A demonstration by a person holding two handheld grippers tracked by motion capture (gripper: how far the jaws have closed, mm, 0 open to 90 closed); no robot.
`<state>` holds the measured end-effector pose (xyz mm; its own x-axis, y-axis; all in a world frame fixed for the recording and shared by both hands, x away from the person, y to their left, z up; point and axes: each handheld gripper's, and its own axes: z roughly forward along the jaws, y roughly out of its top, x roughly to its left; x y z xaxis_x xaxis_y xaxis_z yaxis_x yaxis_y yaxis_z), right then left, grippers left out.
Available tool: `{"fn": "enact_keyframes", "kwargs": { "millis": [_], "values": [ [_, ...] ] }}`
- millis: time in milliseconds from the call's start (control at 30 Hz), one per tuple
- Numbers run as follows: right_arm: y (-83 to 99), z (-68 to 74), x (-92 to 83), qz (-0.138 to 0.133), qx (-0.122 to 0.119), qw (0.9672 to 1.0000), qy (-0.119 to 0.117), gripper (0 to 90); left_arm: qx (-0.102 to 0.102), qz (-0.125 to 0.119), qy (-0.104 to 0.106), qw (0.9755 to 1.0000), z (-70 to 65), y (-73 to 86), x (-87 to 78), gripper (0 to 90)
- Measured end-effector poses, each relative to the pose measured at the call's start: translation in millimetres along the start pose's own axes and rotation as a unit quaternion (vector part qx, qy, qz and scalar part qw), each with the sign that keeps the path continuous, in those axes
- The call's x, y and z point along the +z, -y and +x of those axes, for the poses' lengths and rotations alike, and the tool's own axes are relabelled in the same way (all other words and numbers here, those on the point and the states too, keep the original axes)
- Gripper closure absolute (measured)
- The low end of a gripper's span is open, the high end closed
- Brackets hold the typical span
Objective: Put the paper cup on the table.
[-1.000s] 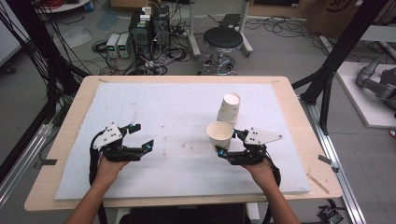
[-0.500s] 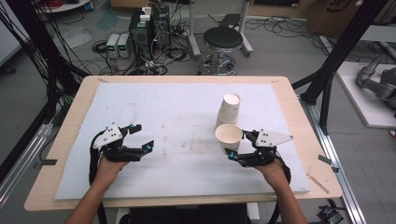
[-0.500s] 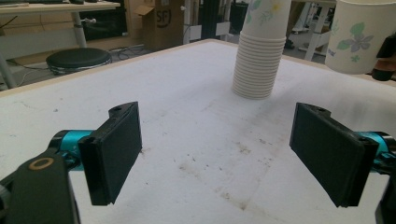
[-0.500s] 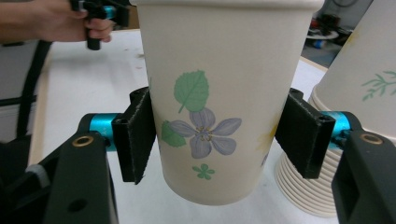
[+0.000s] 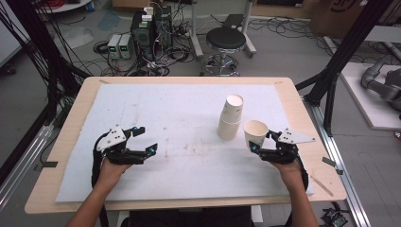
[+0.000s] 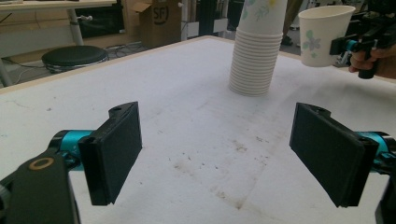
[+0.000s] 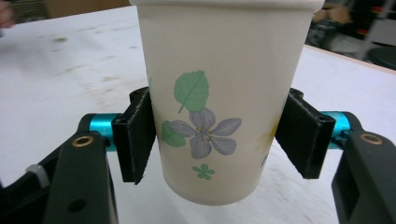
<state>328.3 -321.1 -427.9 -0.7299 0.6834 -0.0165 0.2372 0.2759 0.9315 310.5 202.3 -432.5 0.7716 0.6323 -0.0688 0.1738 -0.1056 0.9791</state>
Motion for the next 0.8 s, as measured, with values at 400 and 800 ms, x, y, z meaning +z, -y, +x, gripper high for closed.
{"fn": "enact_keyframes", "kwargs": {
  "millis": [400, 800],
  "values": [
    [1.3, -22.0, 9.2, 0.036, 0.080, 0.9826, 0.164, 34.3, 0.001, 0.005, 0.005, 1.0000, -0.4, 0.3, 0.3, 17.4],
    [6.7, -26.0, 29.9, 0.113, 0.086, 0.9755, 0.168, 34.6, 0.000, 0.011, 0.002, 0.9999, 0.0, 0.8, 1.0, 17.7]
  ]
}}
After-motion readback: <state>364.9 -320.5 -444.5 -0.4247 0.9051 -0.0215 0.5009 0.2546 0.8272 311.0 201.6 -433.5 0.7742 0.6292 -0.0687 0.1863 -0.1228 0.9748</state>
